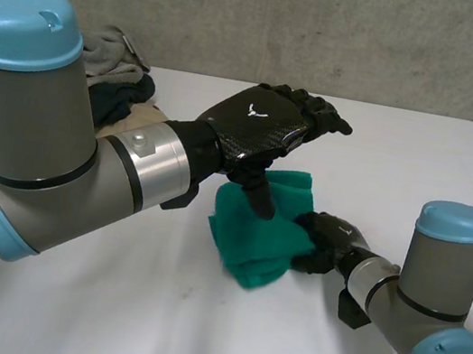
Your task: Fold the laundry.
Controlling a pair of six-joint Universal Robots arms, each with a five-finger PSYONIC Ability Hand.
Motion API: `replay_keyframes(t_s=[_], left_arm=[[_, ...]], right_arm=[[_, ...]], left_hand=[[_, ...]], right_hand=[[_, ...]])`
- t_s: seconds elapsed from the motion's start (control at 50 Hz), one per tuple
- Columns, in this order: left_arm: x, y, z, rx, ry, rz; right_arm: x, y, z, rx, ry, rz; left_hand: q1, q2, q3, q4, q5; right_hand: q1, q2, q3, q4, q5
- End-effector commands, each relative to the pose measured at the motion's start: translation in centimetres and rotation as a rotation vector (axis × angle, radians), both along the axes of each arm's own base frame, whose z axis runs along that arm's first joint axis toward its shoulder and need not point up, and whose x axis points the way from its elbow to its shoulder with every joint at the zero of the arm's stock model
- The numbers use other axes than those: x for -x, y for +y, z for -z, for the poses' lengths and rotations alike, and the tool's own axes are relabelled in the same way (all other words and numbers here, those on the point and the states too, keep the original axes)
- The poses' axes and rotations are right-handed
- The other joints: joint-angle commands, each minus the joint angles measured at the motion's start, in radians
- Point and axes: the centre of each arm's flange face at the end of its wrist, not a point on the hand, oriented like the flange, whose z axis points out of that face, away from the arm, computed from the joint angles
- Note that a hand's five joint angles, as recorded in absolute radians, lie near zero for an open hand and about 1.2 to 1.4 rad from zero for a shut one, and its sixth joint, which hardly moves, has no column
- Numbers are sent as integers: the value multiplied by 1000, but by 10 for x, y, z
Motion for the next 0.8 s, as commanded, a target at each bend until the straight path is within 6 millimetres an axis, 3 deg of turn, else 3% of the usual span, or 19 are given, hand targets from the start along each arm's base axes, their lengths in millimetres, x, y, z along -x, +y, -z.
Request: replay_keyframes(t_s=[0.02,0.12,0.14,0.3,0.46,0.6,0.74,0.78,0.8], left_arm=[[1,0,-2,9,6,1],[2,-1,-6,20,14,0],[2,-1,-7,21,15,0],[7,3,-14,41,31,17],[11,9,-19,54,42,32],[17,15,-21,61,48,47],[21,21,-19,57,45,57],[21,22,-19,57,45,58],[22,23,-19,57,45,61]], right_arm=[[-3,-35,-31,186,-97,82],[-1,-71,-45,257,-147,133],[12,-95,-45,273,-155,184],[92,-191,-33,367,-126,472],[164,-248,-21,417,-100,655],[211,-268,-8,387,-78,713],[232,-272,-8,377,-89,682],[239,-271,-8,363,-85,690],[241,-271,-9,359,-81,696]], left_hand=[[5,-9,-15,-7,-28],[8,-6,-12,-4,-25],[8,-6,-12,-4,-25],[8,-6,-12,-4,-25],[8,-6,-12,-4,-25],[8,-6,-12,-4,-25],[8,-6,-12,-4,-25],[8,-6,-12,-4,-25],[8,-6,-12,-4,-25]], right_hand=[[665,577,610,456,288],[665,577,610,456,288],[665,577,610,456,288],[665,577,610,456,288],[665,577,610,456,288],[665,577,610,456,288],[665,577,610,456,288],[150,61,95,-59,-227],[30,-58,-25,-179,-347]])
